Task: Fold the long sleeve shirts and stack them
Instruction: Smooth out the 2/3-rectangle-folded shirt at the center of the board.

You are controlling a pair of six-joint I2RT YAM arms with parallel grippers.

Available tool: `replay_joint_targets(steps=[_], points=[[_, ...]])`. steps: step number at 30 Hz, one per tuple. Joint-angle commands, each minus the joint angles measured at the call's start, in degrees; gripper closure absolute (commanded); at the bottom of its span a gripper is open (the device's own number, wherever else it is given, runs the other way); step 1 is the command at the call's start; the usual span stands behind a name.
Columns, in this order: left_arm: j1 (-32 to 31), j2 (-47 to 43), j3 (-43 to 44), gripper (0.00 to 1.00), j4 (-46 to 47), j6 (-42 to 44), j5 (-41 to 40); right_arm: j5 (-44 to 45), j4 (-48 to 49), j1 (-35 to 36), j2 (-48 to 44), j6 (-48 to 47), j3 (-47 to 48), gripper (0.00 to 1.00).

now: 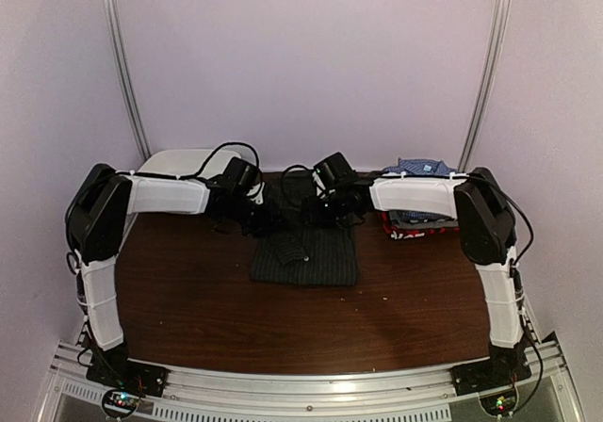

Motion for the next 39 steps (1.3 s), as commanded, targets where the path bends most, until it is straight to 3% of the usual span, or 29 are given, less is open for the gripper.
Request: replay_joint_targets(steps=[1,8,15,31,39], points=[[0.70,6.06,9.69,0.60,-2.06,1.75,-2.15,2.04,-0.46,-0.37,-5.80,-0.61,-4.64,0.42],[3.15,11.37,16.73,0.61,-2.54,0.68,-2.56,0.65,4.40,-0.34,-14.46,1.26,-16.30,0.41],[3.78,11.74,19.14,0.61,-3.33,0.80,-3.04,-1.32,5.38,0.41,-14.33,1.47,-17.48,0.41],[3.78,0.52,13.37,0.61,-4.57,3.23,-5.62,-16.47,17.35,0.25,-9.22,12.49,-21.11,0.34],[3.79,-6.97,7.51,0.61,-5.03,3.76,-5.79,-18.57,19.57,-2.28,-4.52,15.03,-16.76,0.49]])
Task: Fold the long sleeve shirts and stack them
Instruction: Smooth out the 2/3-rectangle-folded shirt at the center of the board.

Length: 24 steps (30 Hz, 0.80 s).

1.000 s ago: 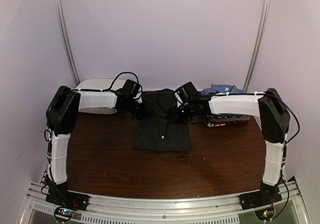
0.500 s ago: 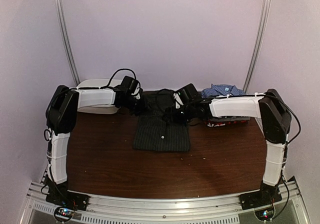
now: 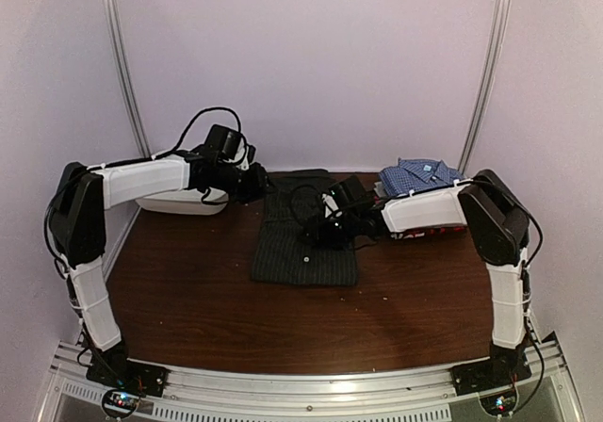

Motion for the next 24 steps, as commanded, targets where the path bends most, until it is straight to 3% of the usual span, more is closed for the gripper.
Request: replay_joint_targets(steps=[1,4,10,16,19,24], points=[[0.13,-4.48,-3.43,0.61,0.62,1.35,-0.68,-1.36,2.94,-2.12,1.96,1.56,3.84,0.49],[0.13,-6.46,-5.79,0.61,0.66,1.36,-0.61,-1.59,2.85,-3.14,3.57,0.25,7.45,0.51],[0.14,-8.42,-10.29,0.61,2.08,0.75,0.03,-1.12,0.33,-3.58,7.29,-3.99,13.20,0.72],[0.13,-8.19,-14.39,0.61,4.96,-0.43,1.62,3.08,-4.87,-3.98,10.23,-8.51,16.66,0.72],[0.02,-7.05,-15.11,0.61,6.16,-0.58,3.18,6.39,-7.46,-4.45,10.15,-10.46,16.77,0.67],[-1.33,-4.69,-14.57,0.61,7.33,-0.69,4.58,10.24,-10.67,-5.37,6.74,-14.41,16.53,0.44]])
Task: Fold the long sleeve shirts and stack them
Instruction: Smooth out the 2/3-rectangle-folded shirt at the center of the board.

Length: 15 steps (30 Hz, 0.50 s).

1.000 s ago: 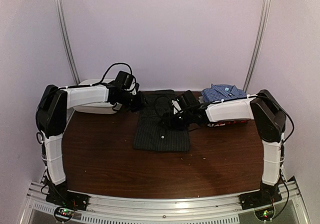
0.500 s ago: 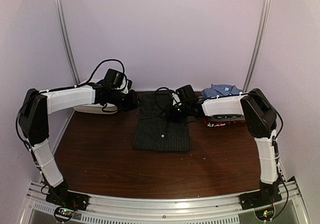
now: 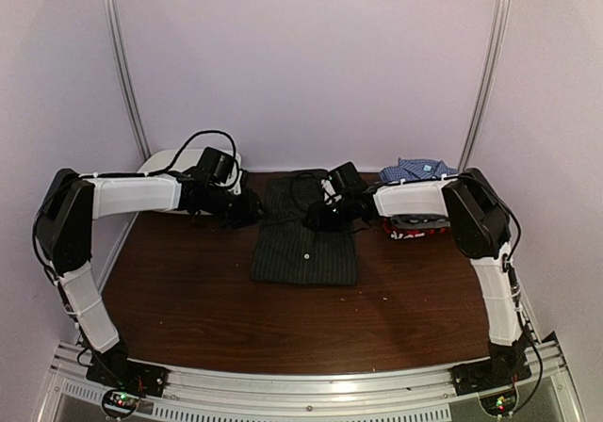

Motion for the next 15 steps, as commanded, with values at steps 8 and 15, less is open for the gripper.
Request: replay_joint_targets(steps=[8,15], points=[[-4.36,7.53,4.00,0.61,6.67,-1.39,4.05,10.85,-7.28,-1.37,-11.01,-6.84,-1.75,0.38],[-7.17,15.60,12.11,0.61,7.80,-2.48,4.94,13.89,-5.78,-1.42,-18.21,-5.32,-12.96,0.45]])
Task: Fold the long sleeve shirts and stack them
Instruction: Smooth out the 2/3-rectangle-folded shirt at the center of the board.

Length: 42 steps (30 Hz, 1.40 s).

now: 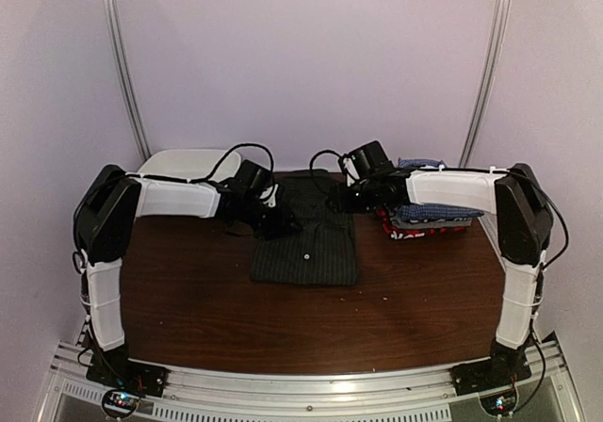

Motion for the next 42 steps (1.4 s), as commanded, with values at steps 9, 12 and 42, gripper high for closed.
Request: replay_joint_targets(steps=[9,12,42], points=[[-0.83,18.34,19.41,0.62,1.39,-1.00,1.79,3.13,1.16,-0.61,-3.50,0.69,-11.75,0.61],[-0.61,21.12,23.70,0.62,0.07,-1.11,2.56,2.48,0.93,-0.98,-1.91,0.67,-11.33,0.62],[-9.86,13.40,10.93,0.62,3.69,-1.86,2.60,-0.19,0.24,-3.93,7.38,-0.24,-2.71,0.76]])
